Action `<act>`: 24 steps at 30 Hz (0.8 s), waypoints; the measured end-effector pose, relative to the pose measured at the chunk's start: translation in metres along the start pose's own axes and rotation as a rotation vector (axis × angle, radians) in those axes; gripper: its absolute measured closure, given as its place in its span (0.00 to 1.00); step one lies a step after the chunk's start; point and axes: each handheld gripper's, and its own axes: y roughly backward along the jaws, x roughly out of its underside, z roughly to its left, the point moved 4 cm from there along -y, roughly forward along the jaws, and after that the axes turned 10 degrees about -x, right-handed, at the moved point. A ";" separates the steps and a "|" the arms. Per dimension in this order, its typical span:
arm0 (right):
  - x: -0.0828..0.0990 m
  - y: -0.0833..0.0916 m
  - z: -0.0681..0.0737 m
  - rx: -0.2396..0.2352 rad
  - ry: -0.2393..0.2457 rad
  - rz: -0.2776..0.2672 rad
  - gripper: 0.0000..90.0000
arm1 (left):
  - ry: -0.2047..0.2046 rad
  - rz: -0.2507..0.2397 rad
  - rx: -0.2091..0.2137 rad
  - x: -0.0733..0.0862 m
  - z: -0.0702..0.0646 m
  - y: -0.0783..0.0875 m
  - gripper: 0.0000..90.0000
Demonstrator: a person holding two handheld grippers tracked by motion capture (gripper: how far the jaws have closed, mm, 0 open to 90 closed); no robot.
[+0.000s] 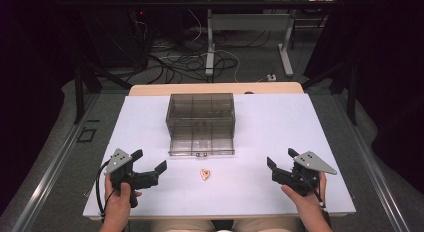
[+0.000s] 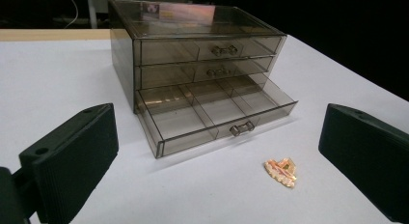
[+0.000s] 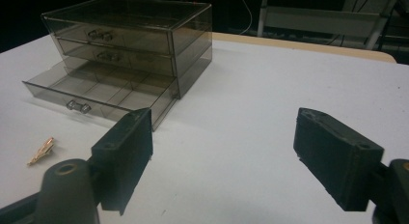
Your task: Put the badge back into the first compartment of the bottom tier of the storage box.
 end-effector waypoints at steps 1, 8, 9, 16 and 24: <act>0.001 -0.001 0.001 -0.006 -0.003 0.000 0.26 | 0.001 0.001 -0.004 0.000 0.000 0.000 0.01; 0.004 -0.003 0.006 -0.051 -0.044 0.031 0.33 | 0.003 0.001 -0.001 0.000 -0.001 0.002 0.01; 0.004 -0.003 0.006 -0.057 -0.049 0.034 0.34 | 0.002 0.005 -0.001 0.001 -0.001 0.002 0.01; 0.002 -0.010 0.016 -0.122 -0.093 0.062 0.39 | -0.015 0.012 -0.009 0.004 0.000 0.007 0.01; -0.007 -0.023 0.034 -0.185 -0.057 0.078 0.38 | 0.011 0.003 -0.015 0.005 0.001 0.009 0.01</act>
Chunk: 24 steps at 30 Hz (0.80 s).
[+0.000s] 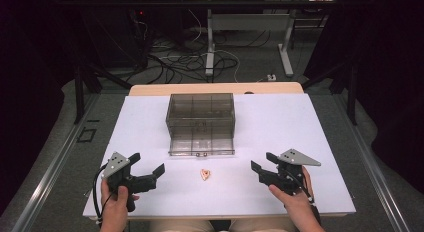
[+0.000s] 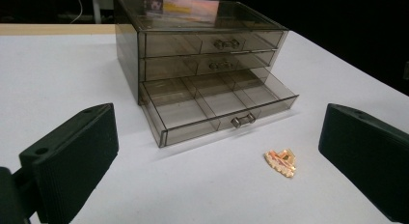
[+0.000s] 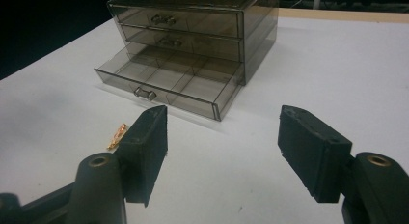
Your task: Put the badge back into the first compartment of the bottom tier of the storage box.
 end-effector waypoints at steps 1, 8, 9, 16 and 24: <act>0.000 -0.003 0.001 -0.016 -0.003 0.000 0.39 | 0.001 0.000 0.000 0.000 0.000 0.000 0.01; -0.001 -0.023 0.017 -0.112 -0.022 0.023 0.41 | 0.004 0.000 -0.001 0.001 0.000 0.002 0.01; -0.001 -0.026 0.021 -0.129 -0.027 0.022 0.42 | 0.004 0.000 -0.001 0.001 0.000 0.002 0.01; -0.002 -0.048 0.031 -0.151 -0.028 0.054 0.49 | 0.004 -0.003 0.000 0.002 0.000 0.004 0.01; -0.002 -0.067 0.037 -0.145 -0.074 0.109 0.49 | 0.007 -0.004 0.000 0.002 0.000 0.004 0.01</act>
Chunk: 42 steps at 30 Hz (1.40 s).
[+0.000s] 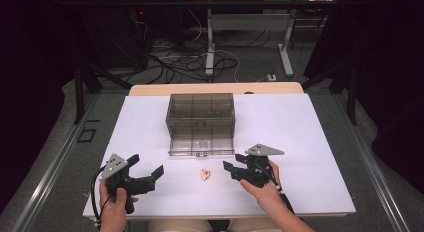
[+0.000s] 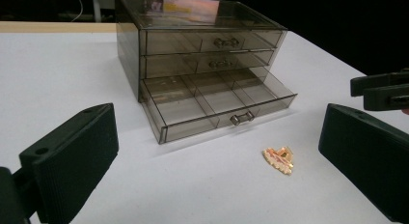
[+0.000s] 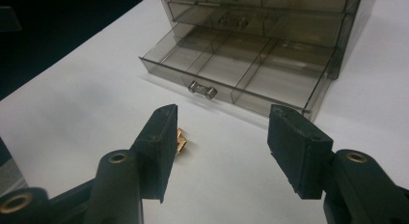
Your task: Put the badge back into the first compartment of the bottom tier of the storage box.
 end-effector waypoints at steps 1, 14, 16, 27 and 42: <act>0.000 -0.002 0.001 -0.001 -0.007 0.012 0.49 | 0.000 0.001 0.001 0.000 0.000 0.000 0.01; -0.009 -0.027 0.015 -0.044 -0.051 0.116 0.49 | -0.003 0.008 0.006 0.001 -0.001 -0.002 0.01; -0.008 -0.029 0.015 -0.045 -0.057 0.127 0.49 | -0.003 0.009 0.005 0.001 -0.001 -0.001 0.01; -0.005 -0.051 0.015 -0.106 -0.147 0.181 0.57 | -0.002 0.007 0.010 0.001 -0.001 -0.001 0.01; -0.005 -0.068 0.007 -0.125 -0.238 0.220 0.64 | -0.001 0.012 0.012 0.001 -0.001 -0.001 0.01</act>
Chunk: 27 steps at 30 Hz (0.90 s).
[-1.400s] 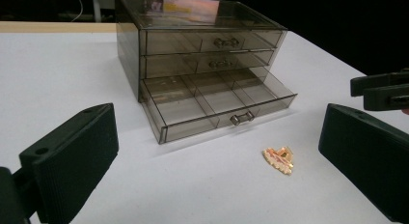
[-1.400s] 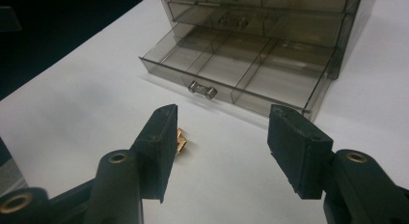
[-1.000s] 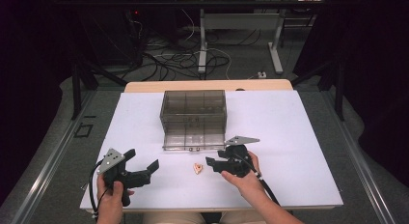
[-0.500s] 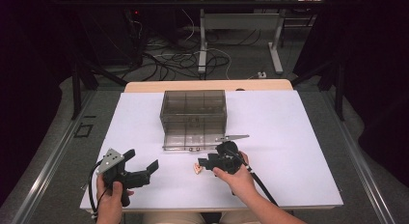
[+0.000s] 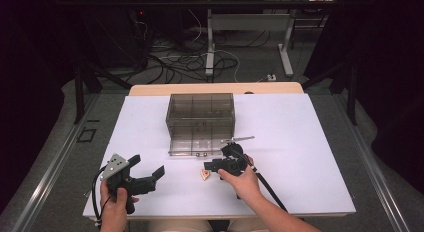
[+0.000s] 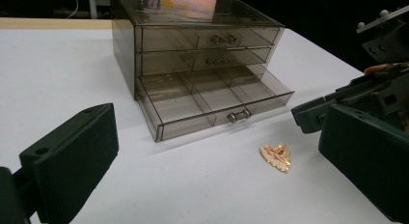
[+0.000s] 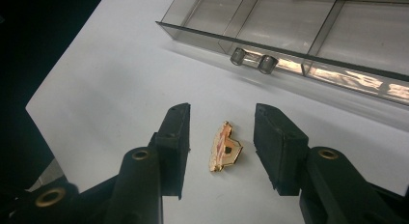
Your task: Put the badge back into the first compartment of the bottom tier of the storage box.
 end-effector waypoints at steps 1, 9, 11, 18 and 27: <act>0.000 -0.002 -0.001 -0.004 -0.013 0.008 0.66 | 0.000 0.000 0.001 0.000 0.000 0.000 0.01; 0.001 -0.010 -0.005 -0.015 -0.044 0.038 0.70 | 0.000 0.005 0.001 0.000 0.000 0.000 0.01; 0.001 -0.012 -0.006 -0.013 -0.045 0.047 0.71 | 0.002 0.005 0.001 0.000 0.000 0.000 0.01; 0.003 -0.017 -0.008 -0.015 -0.055 0.061 0.74 | 0.004 0.004 0.000 0.000 0.000 0.000 0.01; 0.005 -0.021 -0.010 0.011 -0.063 0.101 0.77 | 0.005 0.006 -0.001 0.000 0.001 0.000 0.01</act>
